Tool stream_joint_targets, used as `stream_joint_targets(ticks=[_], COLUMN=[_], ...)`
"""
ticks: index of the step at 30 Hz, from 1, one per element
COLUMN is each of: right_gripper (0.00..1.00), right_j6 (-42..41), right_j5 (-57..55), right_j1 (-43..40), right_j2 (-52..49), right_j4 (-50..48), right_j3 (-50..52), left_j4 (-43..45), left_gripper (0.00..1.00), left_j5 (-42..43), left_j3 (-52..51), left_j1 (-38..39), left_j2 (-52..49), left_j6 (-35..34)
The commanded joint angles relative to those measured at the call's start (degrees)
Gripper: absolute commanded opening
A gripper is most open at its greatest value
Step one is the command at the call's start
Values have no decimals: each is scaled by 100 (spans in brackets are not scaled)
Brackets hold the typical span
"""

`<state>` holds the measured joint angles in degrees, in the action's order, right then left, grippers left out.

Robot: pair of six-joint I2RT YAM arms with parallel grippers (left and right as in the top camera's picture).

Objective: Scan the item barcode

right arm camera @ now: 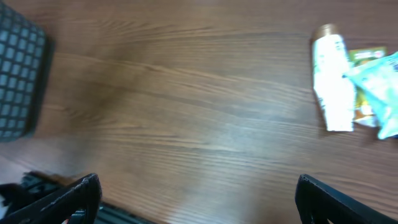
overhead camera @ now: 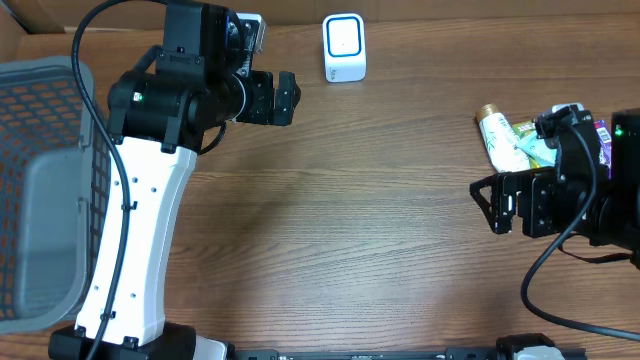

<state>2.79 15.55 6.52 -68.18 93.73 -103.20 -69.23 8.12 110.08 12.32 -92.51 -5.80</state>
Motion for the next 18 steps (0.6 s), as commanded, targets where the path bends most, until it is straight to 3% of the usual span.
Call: stream_joint_targets(ticks=[1, 7, 13, 18], right_gripper=[100, 100, 100, 100], right_j6=[28, 31, 52, 72], right_j5=[-273, -509, -833, -992], right_j1=[17, 11, 11, 11], right_j2=[72, 531, 1832, 3239], right_j4=[-138, -1088, -3270, -5412], right_j3=[-22, 734, 2465, 4503], left_j4=[7, 7, 7, 7], left_gripper=[100, 100, 100, 100], left_j5=[39, 37, 37, 37], left_j3=[17, 17, 17, 17], left_j1=[-31, -31, -31, -31], left_j2=[-50, -50, -50, -50], left_j6=[63, 63, 63, 63])
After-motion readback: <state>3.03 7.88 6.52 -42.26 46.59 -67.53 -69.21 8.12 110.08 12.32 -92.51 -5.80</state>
